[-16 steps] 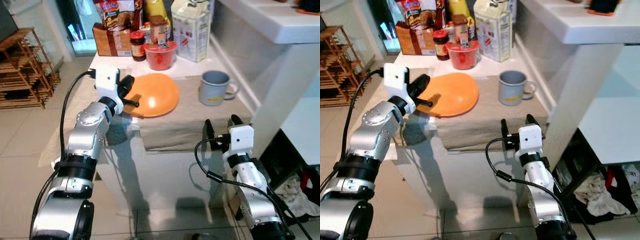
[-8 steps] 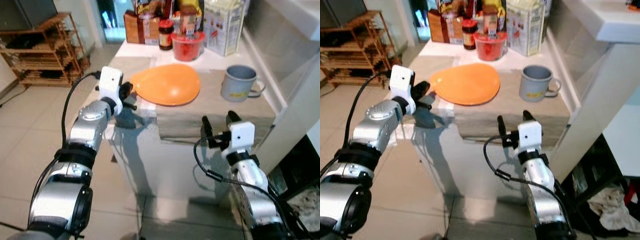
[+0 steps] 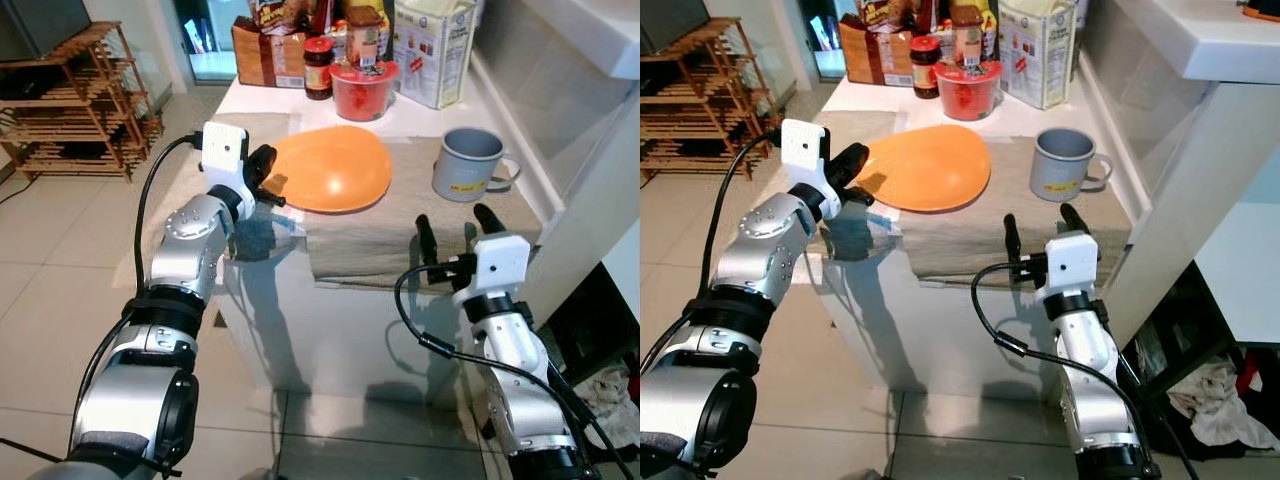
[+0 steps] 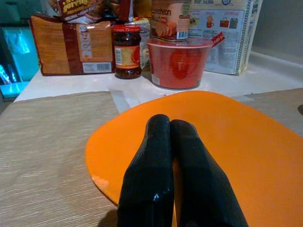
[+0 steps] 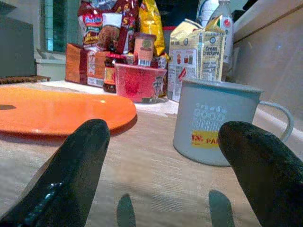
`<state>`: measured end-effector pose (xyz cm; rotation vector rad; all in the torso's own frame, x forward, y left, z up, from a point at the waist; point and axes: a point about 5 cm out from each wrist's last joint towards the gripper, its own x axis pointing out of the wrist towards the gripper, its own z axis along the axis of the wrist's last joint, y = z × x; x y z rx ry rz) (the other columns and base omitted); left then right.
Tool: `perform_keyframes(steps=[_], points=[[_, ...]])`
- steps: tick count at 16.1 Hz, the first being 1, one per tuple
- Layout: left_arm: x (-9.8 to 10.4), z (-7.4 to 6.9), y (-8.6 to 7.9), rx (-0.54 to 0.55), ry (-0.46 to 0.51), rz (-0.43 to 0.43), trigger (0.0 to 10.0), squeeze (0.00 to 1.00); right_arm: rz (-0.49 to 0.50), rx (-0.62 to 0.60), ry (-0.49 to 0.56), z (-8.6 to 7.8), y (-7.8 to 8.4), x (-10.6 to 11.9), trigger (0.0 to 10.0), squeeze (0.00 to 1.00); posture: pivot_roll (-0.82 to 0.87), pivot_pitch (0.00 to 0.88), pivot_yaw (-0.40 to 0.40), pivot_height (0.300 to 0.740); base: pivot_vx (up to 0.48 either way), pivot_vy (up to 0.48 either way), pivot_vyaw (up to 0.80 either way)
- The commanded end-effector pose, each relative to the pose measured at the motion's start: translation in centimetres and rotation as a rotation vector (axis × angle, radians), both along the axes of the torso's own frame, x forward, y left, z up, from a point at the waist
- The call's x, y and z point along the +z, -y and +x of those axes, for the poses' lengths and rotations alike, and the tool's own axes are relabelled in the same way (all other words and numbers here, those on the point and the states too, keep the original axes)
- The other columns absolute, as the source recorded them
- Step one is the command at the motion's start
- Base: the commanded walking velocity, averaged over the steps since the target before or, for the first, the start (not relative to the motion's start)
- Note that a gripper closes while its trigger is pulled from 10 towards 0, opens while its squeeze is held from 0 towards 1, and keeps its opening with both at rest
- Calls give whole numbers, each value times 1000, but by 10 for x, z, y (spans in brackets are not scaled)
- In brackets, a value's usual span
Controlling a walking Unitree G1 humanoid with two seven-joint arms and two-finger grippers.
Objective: Setting the table
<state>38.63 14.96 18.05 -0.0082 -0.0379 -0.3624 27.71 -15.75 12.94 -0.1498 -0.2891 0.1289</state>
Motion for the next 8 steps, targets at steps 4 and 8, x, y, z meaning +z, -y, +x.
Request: perform_keyframes(steps=[4, 8], points=[[9, 8, -8, 18, 2, 30, 10000, 0, 33, 33, 31, -2, -7, 14, 10000, 0, -113, 0, 71, 736, 67, 0, 0], [14, 9, -5, 19, 27, 1, 10000, 0, 45, 42, 13, -3, -9, 12, 10000, 0, -110, 0, 71, 736, 426, 0, 0]])
